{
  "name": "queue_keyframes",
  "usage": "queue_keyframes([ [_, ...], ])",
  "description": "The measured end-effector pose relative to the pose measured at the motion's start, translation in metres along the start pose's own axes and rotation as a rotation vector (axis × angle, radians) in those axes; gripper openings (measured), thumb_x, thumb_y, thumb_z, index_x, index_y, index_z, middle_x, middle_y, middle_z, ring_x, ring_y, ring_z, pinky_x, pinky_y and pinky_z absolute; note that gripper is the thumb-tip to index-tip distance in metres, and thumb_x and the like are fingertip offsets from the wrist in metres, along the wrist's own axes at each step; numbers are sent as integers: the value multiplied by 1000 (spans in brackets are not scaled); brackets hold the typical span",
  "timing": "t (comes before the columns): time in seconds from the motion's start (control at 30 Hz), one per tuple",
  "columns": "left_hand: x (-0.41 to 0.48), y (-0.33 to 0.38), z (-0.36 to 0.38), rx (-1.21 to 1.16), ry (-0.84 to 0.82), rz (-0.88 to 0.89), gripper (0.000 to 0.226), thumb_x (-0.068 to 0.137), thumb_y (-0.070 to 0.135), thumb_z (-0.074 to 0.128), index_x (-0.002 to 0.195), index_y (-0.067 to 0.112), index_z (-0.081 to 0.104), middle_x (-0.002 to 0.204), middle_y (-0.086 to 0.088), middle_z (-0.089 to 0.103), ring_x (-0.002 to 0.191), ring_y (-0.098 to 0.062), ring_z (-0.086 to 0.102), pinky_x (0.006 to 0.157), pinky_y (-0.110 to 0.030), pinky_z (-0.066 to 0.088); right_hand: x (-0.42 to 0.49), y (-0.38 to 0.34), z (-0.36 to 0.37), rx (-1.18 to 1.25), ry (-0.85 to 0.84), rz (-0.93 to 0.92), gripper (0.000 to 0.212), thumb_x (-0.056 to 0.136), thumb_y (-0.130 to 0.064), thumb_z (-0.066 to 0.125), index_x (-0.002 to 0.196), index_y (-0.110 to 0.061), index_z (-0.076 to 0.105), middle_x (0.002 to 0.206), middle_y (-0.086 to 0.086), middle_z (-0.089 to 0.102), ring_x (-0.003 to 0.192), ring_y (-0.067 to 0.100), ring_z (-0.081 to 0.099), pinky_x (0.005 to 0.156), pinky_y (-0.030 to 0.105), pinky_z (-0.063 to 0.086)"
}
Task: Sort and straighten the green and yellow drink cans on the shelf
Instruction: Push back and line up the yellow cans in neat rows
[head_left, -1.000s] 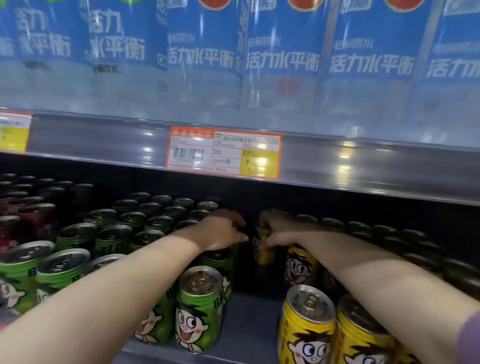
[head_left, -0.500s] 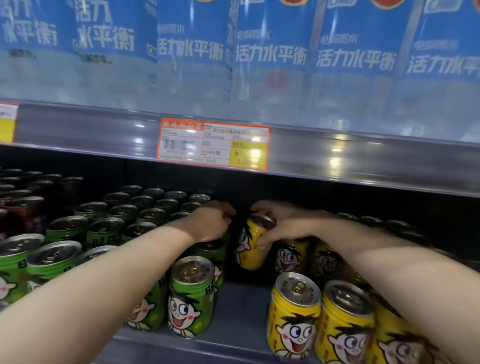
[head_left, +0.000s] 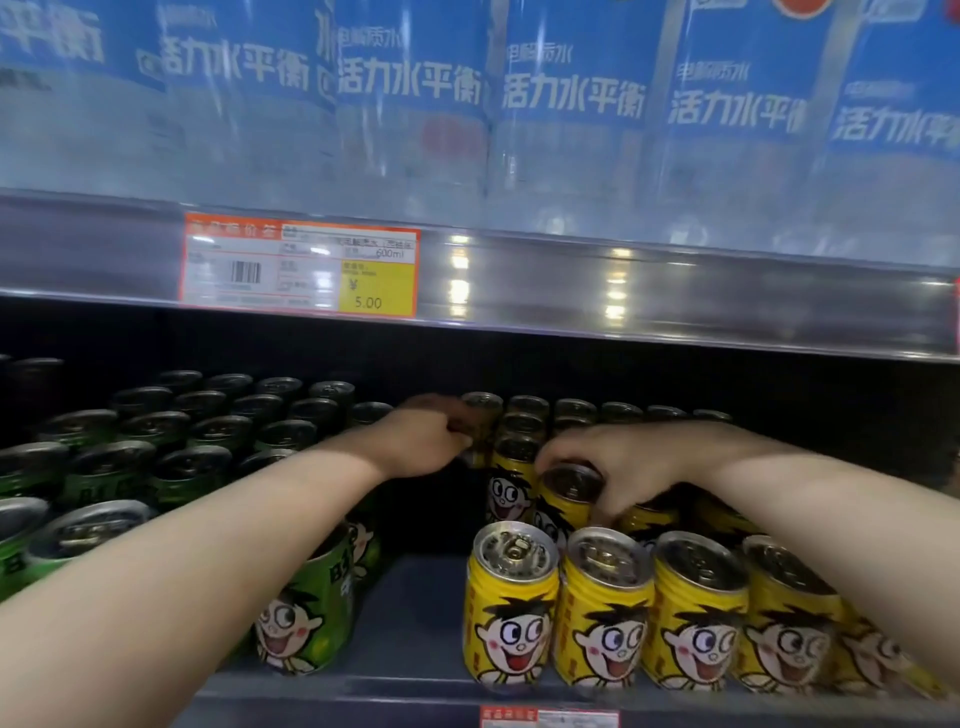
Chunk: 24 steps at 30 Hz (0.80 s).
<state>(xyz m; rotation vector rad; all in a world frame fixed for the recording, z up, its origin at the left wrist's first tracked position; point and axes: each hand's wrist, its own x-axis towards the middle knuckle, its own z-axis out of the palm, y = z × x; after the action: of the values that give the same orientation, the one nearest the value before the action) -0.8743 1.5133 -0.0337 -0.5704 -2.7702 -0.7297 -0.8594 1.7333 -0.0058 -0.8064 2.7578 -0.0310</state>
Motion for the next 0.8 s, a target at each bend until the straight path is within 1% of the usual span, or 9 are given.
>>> queue_keyframes([
  [0.07,0,3,1,-16,-14,22,24,90,9,53,111,10,65,115,-6,62,106,-15,56,85,-17,36,0,3,5,-31,29,-2,74,78,-23,72,140,-35,33,145,-9,35,130,12,37,103,25,36],
  [0.17,1,1,2,-36,-18,33,23,90,9,55,111,9,65,112,-7,63,95,-9,52,75,-13,35,3,5,8,-23,39,3,73,80,-32,70,142,-36,31,148,-8,31,133,12,33,107,27,33],
  [0.27,1,-5,-1,6,24,13,29,89,13,58,117,8,62,120,-9,62,105,-16,56,79,-11,33,7,5,1,44,52,-1,62,83,-36,67,138,-31,39,143,-6,37,130,14,38,104,27,36],
  [0.33,0,-12,-4,23,51,-30,34,88,17,60,121,7,59,124,-10,61,114,-20,56,87,-14,34,14,1,-9,149,168,-26,47,88,-34,61,132,-24,48,127,-4,48,117,13,47,92,19,42],
  [0.4,0,-19,-8,39,63,-72,38,88,22,61,124,9,58,127,-10,59,116,-21,55,92,-18,37,31,0,-17,214,307,-26,35,90,-28,59,122,-16,55,114,-3,54,105,12,52,78,15,42],
  [0.5,-3,-26,-14,78,72,-99,40,88,25,61,125,9,56,129,-10,58,118,-21,54,92,-18,36,68,-3,-20,216,402,7,27,90,-21,60,114,-11,59,115,6,60,99,13,54,79,20,43],
  [0.6,-6,-34,-16,85,92,-114,41,87,25,62,124,8,57,128,-10,59,118,-21,54,93,-17,35,106,-5,-18,133,405,57,35,88,-27,61,118,-9,57,117,6,57,106,20,55,85,28,44],
  [0.7,-9,-39,-19,90,88,-127,42,88,25,61,126,8,55,131,-9,57,121,-20,51,96,-17,32,138,-5,-16,49,399,99,47,86,-34,64,122,-5,56,123,10,57,110,25,55,82,27,42],
  [0.8,-11,-44,-23,86,96,-134,43,89,26,59,129,9,53,134,-7,54,123,-19,49,94,-13,29,159,-5,-12,-8,366,159,67,86,-40,62,138,-5,40,142,16,42,127,28,43,99,30,38],
])
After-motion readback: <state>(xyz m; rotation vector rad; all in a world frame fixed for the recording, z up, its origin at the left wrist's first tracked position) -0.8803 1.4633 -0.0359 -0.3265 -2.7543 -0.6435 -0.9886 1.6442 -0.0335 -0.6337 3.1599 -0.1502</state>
